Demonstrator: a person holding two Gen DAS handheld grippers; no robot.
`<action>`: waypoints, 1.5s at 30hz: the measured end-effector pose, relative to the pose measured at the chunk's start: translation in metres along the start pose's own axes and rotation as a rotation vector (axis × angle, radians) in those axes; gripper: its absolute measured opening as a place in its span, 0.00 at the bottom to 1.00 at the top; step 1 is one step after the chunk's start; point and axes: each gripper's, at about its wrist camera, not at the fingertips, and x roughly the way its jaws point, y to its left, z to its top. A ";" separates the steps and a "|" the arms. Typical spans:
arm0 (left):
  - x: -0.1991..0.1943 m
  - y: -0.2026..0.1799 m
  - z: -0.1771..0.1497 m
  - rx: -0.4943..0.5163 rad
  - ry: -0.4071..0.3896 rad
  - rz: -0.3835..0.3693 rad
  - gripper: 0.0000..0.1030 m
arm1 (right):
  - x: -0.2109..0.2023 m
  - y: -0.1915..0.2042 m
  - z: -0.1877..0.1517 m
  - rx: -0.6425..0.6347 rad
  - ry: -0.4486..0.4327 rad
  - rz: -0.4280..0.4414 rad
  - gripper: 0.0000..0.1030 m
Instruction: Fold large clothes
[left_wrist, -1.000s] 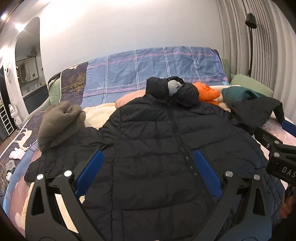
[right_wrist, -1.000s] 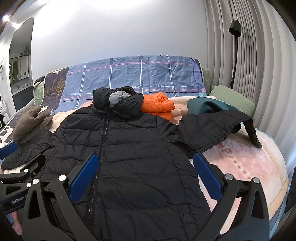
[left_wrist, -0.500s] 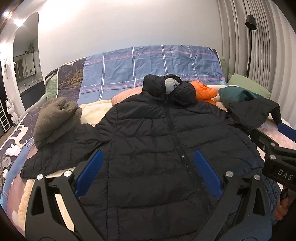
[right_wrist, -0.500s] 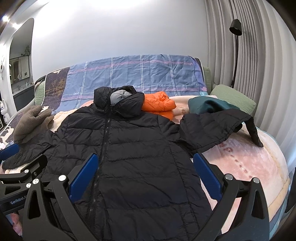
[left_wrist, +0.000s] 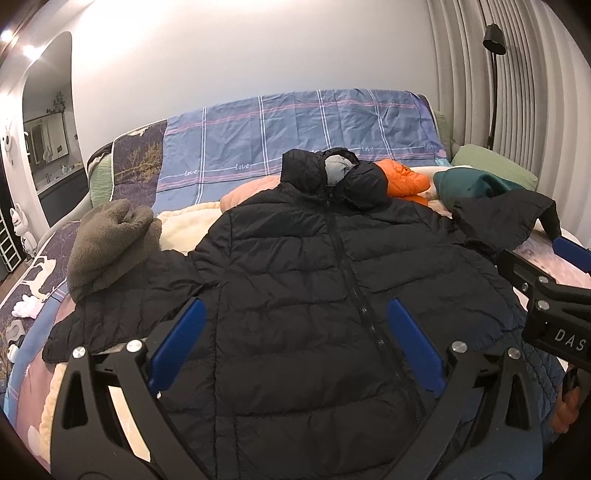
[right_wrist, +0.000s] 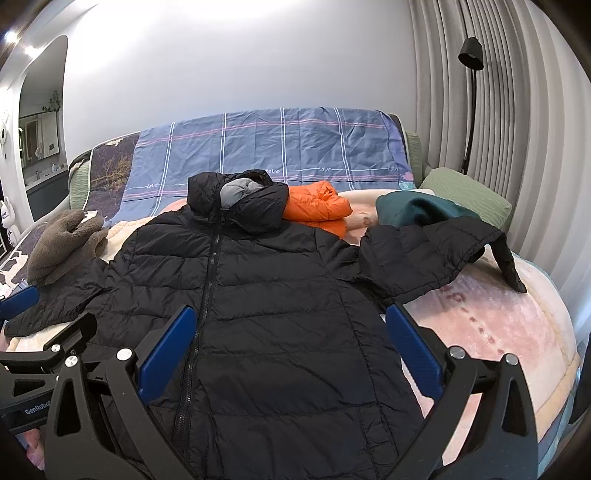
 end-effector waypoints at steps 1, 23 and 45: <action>0.000 0.000 0.000 0.002 0.001 0.000 0.98 | 0.000 0.000 0.000 -0.001 0.000 0.000 0.99; 0.002 -0.003 -0.001 0.015 0.006 -0.006 0.98 | 0.001 0.002 0.001 -0.010 0.003 0.004 0.99; 0.001 -0.003 -0.002 0.016 0.007 -0.009 0.98 | 0.000 0.004 -0.001 -0.008 0.006 0.002 0.99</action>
